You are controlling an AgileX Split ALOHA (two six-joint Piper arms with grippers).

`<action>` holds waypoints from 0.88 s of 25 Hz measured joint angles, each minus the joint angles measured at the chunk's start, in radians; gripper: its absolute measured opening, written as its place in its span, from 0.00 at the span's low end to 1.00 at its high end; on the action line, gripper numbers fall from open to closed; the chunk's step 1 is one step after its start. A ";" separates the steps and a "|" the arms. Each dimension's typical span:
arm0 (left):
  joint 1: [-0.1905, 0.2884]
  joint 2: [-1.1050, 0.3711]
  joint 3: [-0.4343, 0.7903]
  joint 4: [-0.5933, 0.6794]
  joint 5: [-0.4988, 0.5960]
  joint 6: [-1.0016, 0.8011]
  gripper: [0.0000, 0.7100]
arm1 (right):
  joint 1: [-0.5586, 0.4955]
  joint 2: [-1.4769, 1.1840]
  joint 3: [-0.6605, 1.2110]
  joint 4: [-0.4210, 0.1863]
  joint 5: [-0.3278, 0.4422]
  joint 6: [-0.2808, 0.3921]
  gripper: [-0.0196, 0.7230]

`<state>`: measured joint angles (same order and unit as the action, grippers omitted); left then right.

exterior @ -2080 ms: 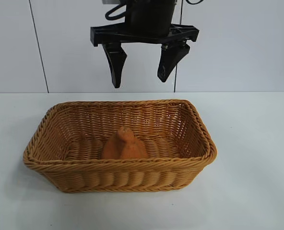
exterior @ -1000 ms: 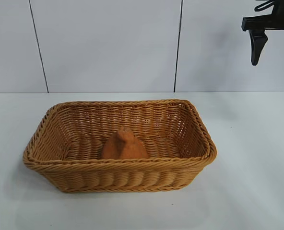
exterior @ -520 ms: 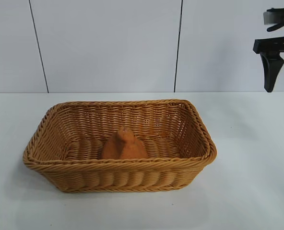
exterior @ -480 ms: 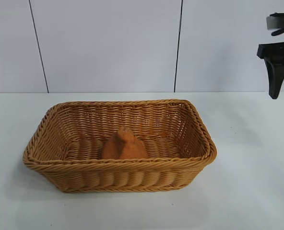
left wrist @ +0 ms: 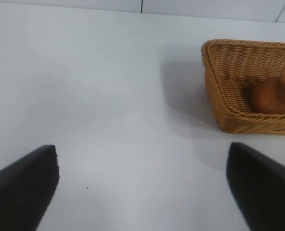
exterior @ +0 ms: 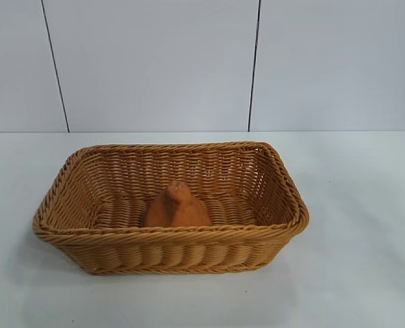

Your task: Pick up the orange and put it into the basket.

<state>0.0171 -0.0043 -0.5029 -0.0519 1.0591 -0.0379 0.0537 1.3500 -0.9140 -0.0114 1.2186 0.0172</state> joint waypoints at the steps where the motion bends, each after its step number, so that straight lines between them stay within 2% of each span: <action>1: 0.000 0.000 0.000 0.000 0.000 0.000 0.95 | 0.000 -0.050 0.041 0.003 -0.006 0.000 0.82; 6: 0.000 0.000 0.000 0.000 0.000 0.000 0.95 | 0.000 -0.313 0.246 0.011 -0.138 0.000 0.82; 9: 0.000 0.000 0.000 0.000 0.000 0.000 0.95 | 0.000 -0.481 0.346 0.020 -0.191 -0.001 0.82; 12: 0.000 0.000 0.000 0.000 0.000 0.000 0.95 | 0.000 -0.649 0.404 0.022 -0.201 -0.001 0.82; 22: 0.000 0.000 0.000 0.000 0.000 0.000 0.95 | 0.000 -1.132 0.413 0.022 -0.203 -0.001 0.82</action>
<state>0.0171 -0.0043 -0.5029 -0.0519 1.0591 -0.0379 0.0537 0.2178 -0.5007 0.0102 1.0156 0.0162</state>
